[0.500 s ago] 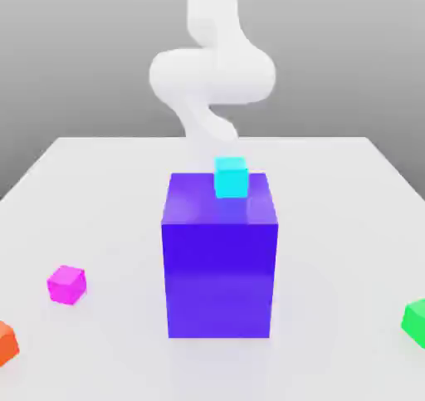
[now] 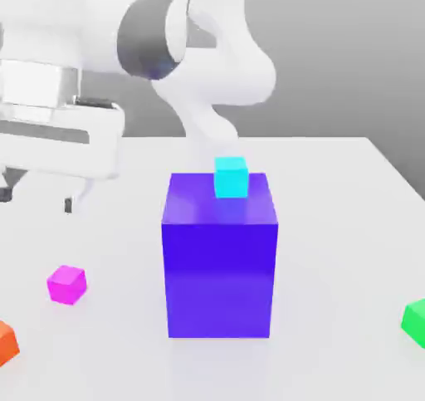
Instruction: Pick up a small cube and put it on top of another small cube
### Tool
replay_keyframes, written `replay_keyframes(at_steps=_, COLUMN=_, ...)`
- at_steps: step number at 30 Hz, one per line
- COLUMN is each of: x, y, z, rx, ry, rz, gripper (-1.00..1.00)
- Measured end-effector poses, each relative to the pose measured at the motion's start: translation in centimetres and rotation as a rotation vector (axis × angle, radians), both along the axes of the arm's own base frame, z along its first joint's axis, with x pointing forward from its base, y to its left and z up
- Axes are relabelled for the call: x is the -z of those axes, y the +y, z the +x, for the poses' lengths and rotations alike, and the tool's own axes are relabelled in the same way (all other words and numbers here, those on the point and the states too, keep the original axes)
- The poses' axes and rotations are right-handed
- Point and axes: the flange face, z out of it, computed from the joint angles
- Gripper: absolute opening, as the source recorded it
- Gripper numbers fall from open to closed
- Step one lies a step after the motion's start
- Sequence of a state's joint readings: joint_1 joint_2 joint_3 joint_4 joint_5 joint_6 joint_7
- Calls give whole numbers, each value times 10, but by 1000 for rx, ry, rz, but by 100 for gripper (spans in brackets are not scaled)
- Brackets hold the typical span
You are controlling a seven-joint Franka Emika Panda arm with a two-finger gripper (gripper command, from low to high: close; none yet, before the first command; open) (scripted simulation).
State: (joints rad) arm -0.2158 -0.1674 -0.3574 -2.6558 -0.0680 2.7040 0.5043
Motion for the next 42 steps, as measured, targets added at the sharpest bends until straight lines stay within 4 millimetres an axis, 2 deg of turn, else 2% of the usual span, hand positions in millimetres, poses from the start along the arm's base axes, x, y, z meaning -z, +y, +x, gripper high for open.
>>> replay_keyframes(at_steps=3, x=62, y=-26, z=-45, rx=54, ry=92, rz=42, gripper=0)
replay_keyframes(at_steps=6, x=114, y=-33, z=-85, rx=77, ry=168, rz=84, gripper=0)
replay_keyframes(at_steps=12, x=176, y=-34, z=-93, rx=78, ry=186, rz=92, gripper=0)
replay_keyframes(at_steps=13, x=184, y=-33, z=-94, rx=79, ry=186, rz=93, gripper=-100)
replay_keyframes(at_steps=20, x=184, y=-33, z=-94, rx=79, ry=186, rz=94, gripper=-100)
replay_keyframes(at_steps=26, x=133, y=-33, z=-93, rx=79, ry=186, rz=95, gripper=-100)
replay_keyframes(at_steps=27, x=123, y=-35, z=-88, rx=81, ry=173, rz=91, gripper=-100)
replay_keyframes(at_steps=28, x=113, y=-30, z=-72, rx=56, ry=157, rz=84, gripper=-100)
replay_keyframes(at_steps=30, x=98, y=-1, z=-25, rx=-41, ry=131, rz=71, gripper=-100)
replay_keyframes(at_steps=31, x=94, y=20, z=-3, rx=-102, ry=130, rz=67, gripper=-100)
replay_keyframes(at_steps=33, x=90, y=69, z=35, rx=-227, ry=137, rz=60, gripper=-100)
replay_keyframes(at_steps=35, x=87, y=123, z=64, rx=-349, ry=148, rz=53, gripper=-100)
replay_keyframes(at_steps=38, x=83, y=204, z=90, rx=-515, ry=163, rz=42, gripper=-100)
replay_keyframes(at_steps=42, x=77, y=305, z=99, rx=-707, ry=176, rz=29, gripper=-100)
